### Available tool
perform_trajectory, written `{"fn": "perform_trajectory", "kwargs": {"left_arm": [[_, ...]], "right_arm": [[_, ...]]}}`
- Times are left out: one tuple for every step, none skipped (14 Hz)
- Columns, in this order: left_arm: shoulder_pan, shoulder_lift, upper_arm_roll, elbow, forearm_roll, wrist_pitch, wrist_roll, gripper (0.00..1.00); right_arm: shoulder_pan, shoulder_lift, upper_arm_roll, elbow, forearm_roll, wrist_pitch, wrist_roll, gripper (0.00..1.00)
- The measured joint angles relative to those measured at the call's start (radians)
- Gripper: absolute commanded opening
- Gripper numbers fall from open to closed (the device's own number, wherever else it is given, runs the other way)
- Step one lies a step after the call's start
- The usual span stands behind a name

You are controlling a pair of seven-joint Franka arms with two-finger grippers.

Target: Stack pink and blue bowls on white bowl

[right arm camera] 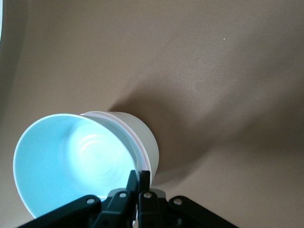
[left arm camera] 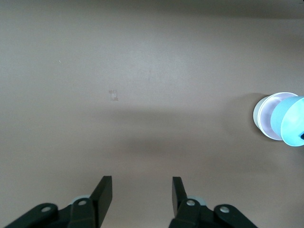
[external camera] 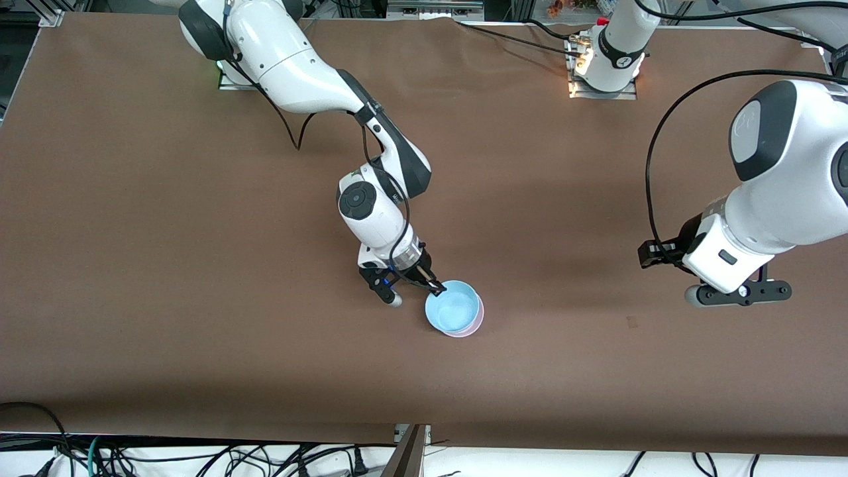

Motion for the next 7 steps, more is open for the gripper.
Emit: {"fn": "perform_trajectory", "kwargs": {"left_arm": [[0.000,-0.007,0.000,-0.011,0.000,0.004,0.000,0.60],[0.000,-0.010,0.000,-0.016,0.000,0.005,0.000,0.60],[0.000,-0.011,0.000,-0.019,0.000,0.007,0.000,0.60],[0.000,-0.012,0.000,-0.022,0.000,0.008,0.000,0.60],[0.000,-0.012,0.000,-0.024,0.000,0.008,0.001,0.60],[0.000,-0.012,0.000,-0.024,0.000,0.008,0.007,0.60],[0.000,-0.012,0.000,-0.024,0.000,0.008,0.027,0.60]], "right_arm": [[0.000,0.001,0.000,0.000,0.000,0.005,0.000,0.00],[0.001,0.002,0.000,0.000,0.000,0.009,0.000,0.00],[0.001,0.005,0.000,0.000,0.000,0.011,0.000,0.03],[0.001,0.007,0.000,0.000,0.000,0.015,0.000,0.07],[0.002,0.009,0.000,0.000,0.000,0.018,0.000,0.17],[0.002,0.010,0.000,0.000,0.000,0.020,0.000,0.23],[0.002,0.010,0.000,0.000,0.000,0.020,0.000,0.37]]}}
